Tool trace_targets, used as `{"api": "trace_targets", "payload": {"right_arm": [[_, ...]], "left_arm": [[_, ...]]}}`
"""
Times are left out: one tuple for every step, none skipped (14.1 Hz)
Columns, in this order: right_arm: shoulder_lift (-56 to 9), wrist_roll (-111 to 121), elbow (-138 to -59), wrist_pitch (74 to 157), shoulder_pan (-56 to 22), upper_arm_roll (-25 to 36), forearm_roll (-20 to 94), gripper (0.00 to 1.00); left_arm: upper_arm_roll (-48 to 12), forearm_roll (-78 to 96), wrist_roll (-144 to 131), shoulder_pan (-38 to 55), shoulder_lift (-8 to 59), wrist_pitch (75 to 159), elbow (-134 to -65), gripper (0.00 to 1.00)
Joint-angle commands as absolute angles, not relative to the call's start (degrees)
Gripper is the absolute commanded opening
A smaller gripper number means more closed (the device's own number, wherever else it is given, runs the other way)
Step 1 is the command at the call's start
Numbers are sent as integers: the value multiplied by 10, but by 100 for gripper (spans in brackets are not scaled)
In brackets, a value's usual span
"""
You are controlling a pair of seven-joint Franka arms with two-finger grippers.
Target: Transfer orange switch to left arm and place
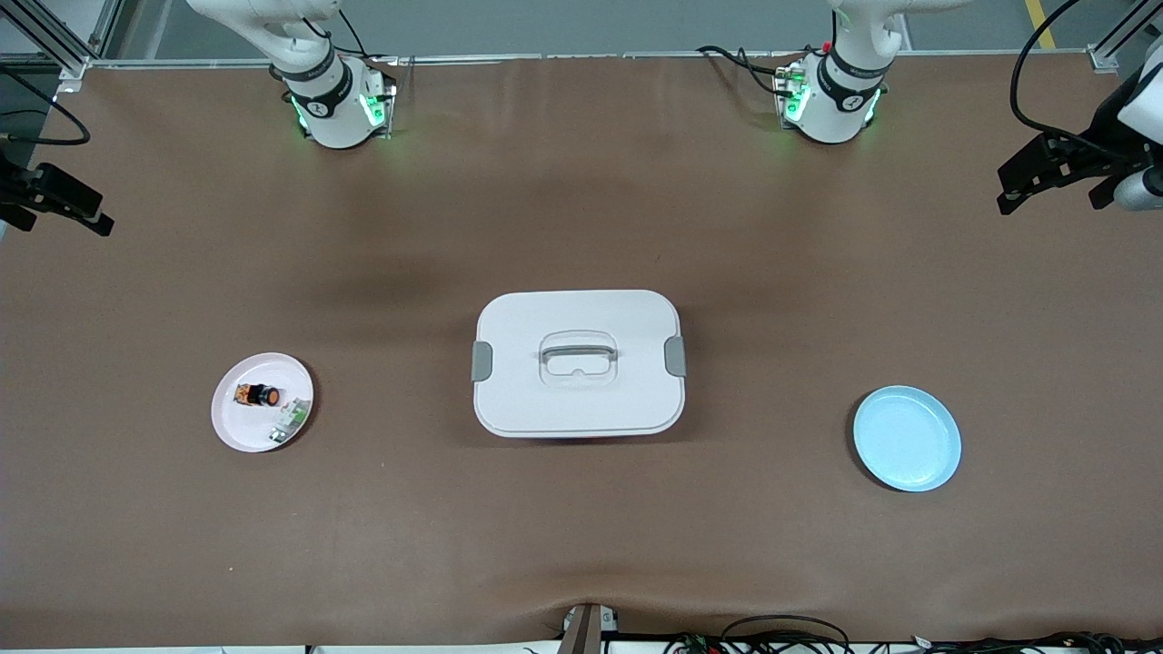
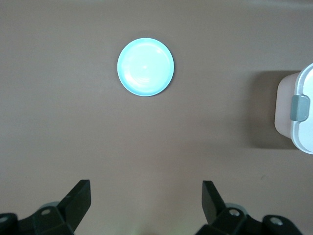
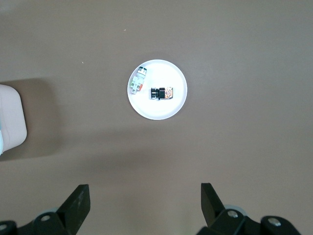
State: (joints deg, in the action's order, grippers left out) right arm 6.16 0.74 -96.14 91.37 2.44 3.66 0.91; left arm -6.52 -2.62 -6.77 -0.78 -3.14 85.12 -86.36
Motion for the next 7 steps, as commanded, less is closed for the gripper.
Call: {"api": "trace_targets", "payload": {"right_arm": [[54,8,-947,903,22,39,4,100],[54,8,-947,903,21,39,4,100],[54,8,-947,902,21,39,4,100],[54,6,-949,894,21,39,4,100],[51,7,-950,888,20,39,4,100],[43,7,-950,887,21,39,4,100],[40,7,-950,888,22,39,4,100]], "left_arm": [[-63,-17,-61,-10,-21,839,-845,100],[-63,-18,-61,-11,-21,839,-845,100],[-63,-18,-61,-11,-21,839,-845,100],[-63,-18,-61,-11,-21,839,-846,100],[-63,-18,-62,-10,-21,839,-846,100],[-63,-17,-61,-11,-21,839,-847,100],[-63,-17,-62,-10,-22,839,-849,100]]}}
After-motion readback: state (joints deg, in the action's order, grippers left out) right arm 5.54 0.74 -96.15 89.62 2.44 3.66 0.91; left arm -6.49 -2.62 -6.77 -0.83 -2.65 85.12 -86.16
